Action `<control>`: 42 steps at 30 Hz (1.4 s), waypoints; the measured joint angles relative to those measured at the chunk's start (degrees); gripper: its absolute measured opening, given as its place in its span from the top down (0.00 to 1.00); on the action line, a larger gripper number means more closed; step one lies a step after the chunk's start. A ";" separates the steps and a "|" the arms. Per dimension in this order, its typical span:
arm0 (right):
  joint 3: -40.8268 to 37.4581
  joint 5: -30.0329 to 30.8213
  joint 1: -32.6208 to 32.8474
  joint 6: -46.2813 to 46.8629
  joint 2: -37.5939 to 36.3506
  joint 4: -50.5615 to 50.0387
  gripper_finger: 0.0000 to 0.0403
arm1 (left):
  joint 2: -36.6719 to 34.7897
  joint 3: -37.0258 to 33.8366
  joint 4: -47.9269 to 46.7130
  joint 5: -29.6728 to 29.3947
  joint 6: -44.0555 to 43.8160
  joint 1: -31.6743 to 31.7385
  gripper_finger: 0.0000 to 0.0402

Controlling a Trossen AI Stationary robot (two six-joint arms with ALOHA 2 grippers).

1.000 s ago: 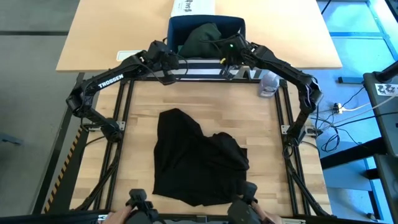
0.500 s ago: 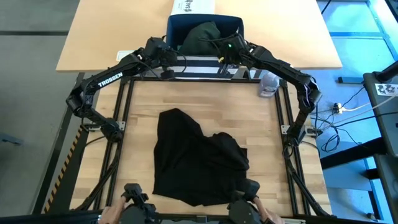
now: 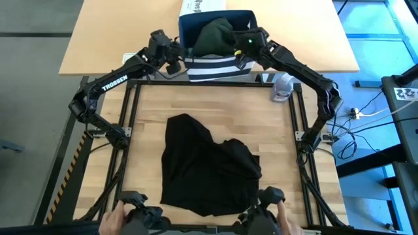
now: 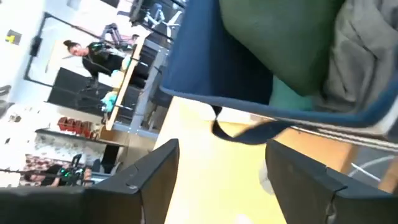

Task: Fold Laundry from Bin
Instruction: Fold the black shirt

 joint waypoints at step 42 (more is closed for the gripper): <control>-27.07 11.46 79.71 59.37 -16.33 -12.29 0.45 | 1.03 -5.84 -24.81 -12.91 -60.87 -87.30 0.42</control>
